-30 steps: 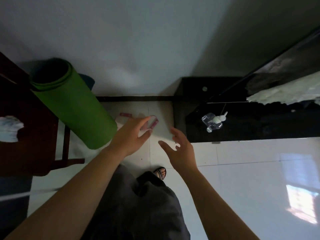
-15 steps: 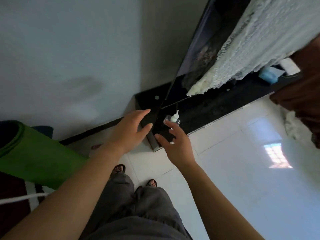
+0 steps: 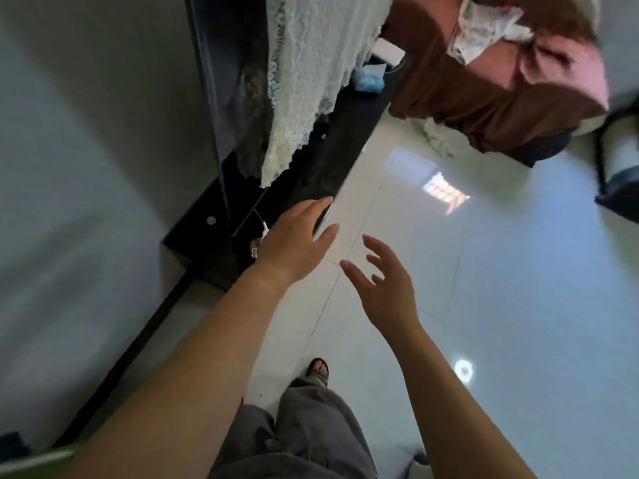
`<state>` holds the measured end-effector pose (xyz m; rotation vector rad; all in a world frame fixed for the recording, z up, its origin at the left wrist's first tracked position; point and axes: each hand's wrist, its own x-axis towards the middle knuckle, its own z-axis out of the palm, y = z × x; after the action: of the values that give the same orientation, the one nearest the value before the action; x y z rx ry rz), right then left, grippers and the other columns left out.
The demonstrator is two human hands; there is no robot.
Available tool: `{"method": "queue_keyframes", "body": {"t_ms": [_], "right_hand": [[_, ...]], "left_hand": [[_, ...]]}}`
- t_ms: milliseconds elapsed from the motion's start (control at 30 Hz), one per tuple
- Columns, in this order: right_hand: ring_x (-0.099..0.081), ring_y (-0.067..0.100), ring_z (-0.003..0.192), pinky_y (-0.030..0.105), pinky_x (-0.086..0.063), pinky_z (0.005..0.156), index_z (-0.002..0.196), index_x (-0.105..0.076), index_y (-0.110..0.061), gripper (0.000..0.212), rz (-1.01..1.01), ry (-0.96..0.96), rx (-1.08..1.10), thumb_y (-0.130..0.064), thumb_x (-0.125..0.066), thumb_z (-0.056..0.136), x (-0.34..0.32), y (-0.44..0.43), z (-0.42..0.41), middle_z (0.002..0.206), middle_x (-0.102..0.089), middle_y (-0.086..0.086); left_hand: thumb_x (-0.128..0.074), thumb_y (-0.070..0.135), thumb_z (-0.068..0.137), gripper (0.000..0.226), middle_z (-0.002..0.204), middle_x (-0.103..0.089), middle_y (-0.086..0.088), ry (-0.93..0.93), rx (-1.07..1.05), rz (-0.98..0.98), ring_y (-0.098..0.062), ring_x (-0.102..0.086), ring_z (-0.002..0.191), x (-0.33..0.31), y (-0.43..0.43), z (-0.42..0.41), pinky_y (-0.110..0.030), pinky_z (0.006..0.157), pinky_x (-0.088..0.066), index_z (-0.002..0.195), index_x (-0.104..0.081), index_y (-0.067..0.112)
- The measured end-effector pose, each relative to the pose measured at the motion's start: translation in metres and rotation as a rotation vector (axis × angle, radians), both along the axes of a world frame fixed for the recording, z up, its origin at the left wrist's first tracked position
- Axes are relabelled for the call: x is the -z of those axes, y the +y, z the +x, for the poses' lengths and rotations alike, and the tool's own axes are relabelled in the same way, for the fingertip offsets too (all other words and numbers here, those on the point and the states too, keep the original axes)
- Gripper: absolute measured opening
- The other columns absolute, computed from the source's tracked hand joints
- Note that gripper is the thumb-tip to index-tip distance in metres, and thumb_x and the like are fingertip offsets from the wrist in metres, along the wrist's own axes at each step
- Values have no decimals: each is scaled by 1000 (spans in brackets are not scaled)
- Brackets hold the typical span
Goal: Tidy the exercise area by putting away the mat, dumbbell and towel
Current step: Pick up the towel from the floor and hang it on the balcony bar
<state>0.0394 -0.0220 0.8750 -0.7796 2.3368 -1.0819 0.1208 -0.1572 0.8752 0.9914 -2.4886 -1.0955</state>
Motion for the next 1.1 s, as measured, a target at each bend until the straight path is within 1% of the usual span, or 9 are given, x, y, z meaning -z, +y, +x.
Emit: {"method": "queue_keyframes", "body": {"t_ms": [67,167,333,467,567,667,800,967,1100], "right_hand": [[-45,1,114,25,-41,96,133,-45,-29,59,-28,18,95,-43,-65,80,-5,19,-9,139,-47,-10],[-46,3,116,27,-43,97,133,-45,-28,59,-72,19,221,-43,-65,80,-9,55,-25,138,-47,-11],[-45,0,113,21,-41,93,133,-45,-29,60,-119,33,369,-44,-65,79,-19,120,-61,138,-47,-11],[-46,3,115,26,-42,96,133,-45,-27,58,-171,42,442,-41,-65,81,-31,171,-105,138,-47,-11],[-46,3,116,27,-43,96,133,-45,-28,57,-196,67,473,-41,-65,81,-35,205,-140,138,-47,-12],[-47,6,119,29,-43,97,133,-44,-28,58,-205,80,487,-43,-64,81,-37,231,-171,139,-47,-10],[-44,2,114,26,-41,95,133,-44,-28,58,-221,93,499,-42,-64,81,-44,253,-200,139,-46,-9],[-43,0,111,23,-40,93,133,-44,-29,58,-235,102,511,-42,-65,81,-47,270,-231,140,-46,-10],[-44,0,111,24,-40,93,131,-44,-31,61,-241,92,511,-50,-61,76,-45,269,-257,139,-46,-10]], "left_hand": [[-42,42,96,50,149,-34,3,31,84,-16,-17,-34,135,-10,10,-26,-34,104,-34,143,-32,28],[-42,42,96,50,148,-37,3,58,222,-77,-17,-35,134,-23,33,-65,-34,105,-35,142,-34,27],[-40,45,95,52,151,-32,6,2,461,-195,-15,-30,138,-37,85,-120,-33,108,-30,144,-29,30],[-41,46,95,53,150,-33,7,-55,610,-309,-14,-30,137,-42,119,-166,-33,108,-31,144,-28,30],[-42,46,95,53,149,-34,7,-55,649,-351,-14,-32,137,-47,146,-203,-34,108,-32,144,-29,31],[-42,46,94,53,149,-34,6,-51,681,-373,-14,-32,137,-54,174,-237,-34,109,-32,143,-30,31],[-42,46,94,52,149,-35,7,-44,687,-388,-14,-34,135,-64,199,-271,-33,107,-33,143,-30,31],[-42,48,94,53,150,-33,8,-78,685,-350,-13,-32,137,-64,217,-305,-34,109,-34,143,-29,33],[-41,49,94,53,150,-32,8,-90,690,-354,-12,-30,138,-59,214,-332,-32,110,-31,143,-28,35]]}}
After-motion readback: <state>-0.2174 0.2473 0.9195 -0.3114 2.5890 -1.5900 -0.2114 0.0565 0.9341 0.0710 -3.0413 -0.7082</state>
